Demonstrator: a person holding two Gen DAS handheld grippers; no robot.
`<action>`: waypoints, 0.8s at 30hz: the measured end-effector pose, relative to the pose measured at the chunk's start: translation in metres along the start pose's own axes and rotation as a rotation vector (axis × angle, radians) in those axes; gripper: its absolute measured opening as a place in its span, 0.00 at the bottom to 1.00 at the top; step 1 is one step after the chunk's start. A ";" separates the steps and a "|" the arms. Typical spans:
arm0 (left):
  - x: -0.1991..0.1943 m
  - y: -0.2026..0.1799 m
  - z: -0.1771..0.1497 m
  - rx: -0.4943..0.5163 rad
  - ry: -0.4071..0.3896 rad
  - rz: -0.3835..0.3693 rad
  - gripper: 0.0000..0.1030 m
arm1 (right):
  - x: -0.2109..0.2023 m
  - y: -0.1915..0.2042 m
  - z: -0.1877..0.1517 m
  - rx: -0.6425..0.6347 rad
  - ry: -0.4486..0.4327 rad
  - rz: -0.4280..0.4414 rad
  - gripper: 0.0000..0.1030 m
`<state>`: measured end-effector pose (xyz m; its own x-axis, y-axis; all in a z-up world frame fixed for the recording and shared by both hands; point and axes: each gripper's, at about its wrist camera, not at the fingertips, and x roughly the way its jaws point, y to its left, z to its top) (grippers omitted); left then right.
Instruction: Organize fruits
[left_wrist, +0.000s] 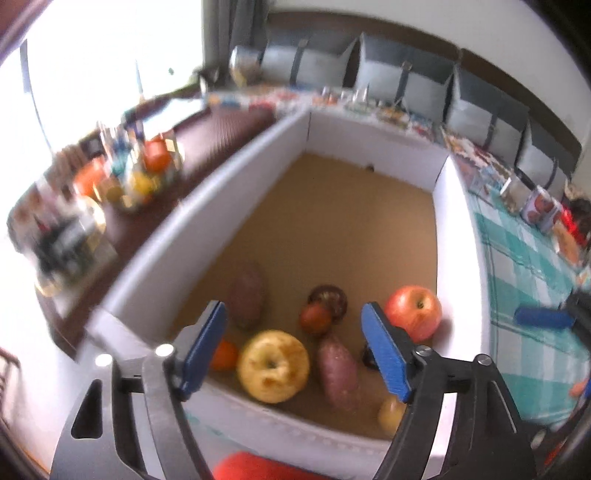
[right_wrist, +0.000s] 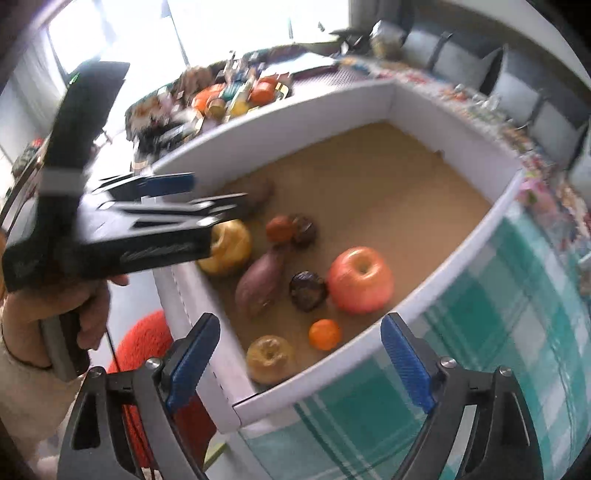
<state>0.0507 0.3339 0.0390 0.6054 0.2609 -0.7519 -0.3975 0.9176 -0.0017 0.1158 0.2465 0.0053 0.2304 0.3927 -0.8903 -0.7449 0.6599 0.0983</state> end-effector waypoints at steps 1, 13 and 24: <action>-0.010 -0.003 0.002 0.027 -0.031 0.021 0.81 | -0.008 -0.001 0.001 0.012 -0.029 -0.007 0.87; -0.074 -0.027 -0.008 0.033 -0.083 0.202 0.92 | -0.074 -0.007 -0.014 0.235 -0.221 -0.062 1.00; -0.067 -0.001 -0.019 -0.039 0.000 0.170 0.92 | -0.079 0.016 -0.003 0.207 -0.157 -0.178 1.00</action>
<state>-0.0024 0.3098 0.0765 0.5271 0.4118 -0.7433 -0.5206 0.8478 0.1005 0.0839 0.2238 0.0757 0.4516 0.3432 -0.8236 -0.5450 0.8369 0.0499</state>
